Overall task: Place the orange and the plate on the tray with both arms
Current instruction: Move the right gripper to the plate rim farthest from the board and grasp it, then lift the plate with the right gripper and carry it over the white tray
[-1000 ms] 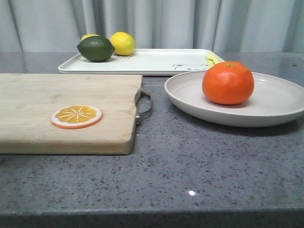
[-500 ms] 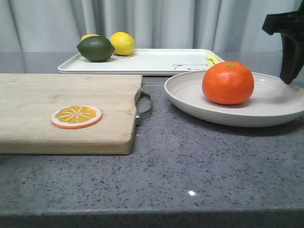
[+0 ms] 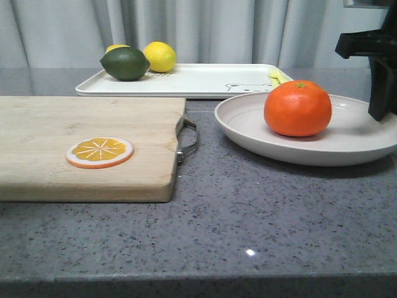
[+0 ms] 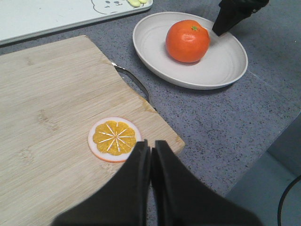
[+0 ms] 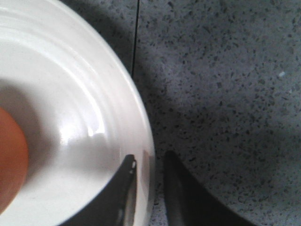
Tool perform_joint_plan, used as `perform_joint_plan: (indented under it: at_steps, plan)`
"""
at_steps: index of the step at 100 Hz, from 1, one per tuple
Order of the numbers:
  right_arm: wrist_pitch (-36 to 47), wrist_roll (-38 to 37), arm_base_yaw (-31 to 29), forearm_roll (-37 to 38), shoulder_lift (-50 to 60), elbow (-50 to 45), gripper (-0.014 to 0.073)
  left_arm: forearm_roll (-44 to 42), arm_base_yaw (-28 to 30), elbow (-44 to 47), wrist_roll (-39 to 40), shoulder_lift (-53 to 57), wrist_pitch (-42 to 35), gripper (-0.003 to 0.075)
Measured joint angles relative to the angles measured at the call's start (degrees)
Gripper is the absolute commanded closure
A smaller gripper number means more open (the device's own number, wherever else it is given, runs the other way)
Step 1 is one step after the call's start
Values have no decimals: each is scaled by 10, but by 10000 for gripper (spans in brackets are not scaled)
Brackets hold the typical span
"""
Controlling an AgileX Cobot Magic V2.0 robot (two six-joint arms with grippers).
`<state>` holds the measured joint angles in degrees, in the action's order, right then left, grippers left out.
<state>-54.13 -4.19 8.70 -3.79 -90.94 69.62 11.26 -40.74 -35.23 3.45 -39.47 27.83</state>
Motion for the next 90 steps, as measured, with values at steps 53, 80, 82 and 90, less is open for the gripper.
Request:
perform_joint_plan:
  at_steps: [53,80,82,90]
  plan:
    - [5,0,0,-2,0,1,661,0,0,0,0,0,0,739]
    - [-11,3,-20,-37,0,32,661,0,0,0,0,0,0,739]
    - [-12,6,-26,-45,0,36,661,0,0,0,0,0,0,739]
    - [-17,28,-48,-83,0,51,661,0,0,0,0,0,0,739]
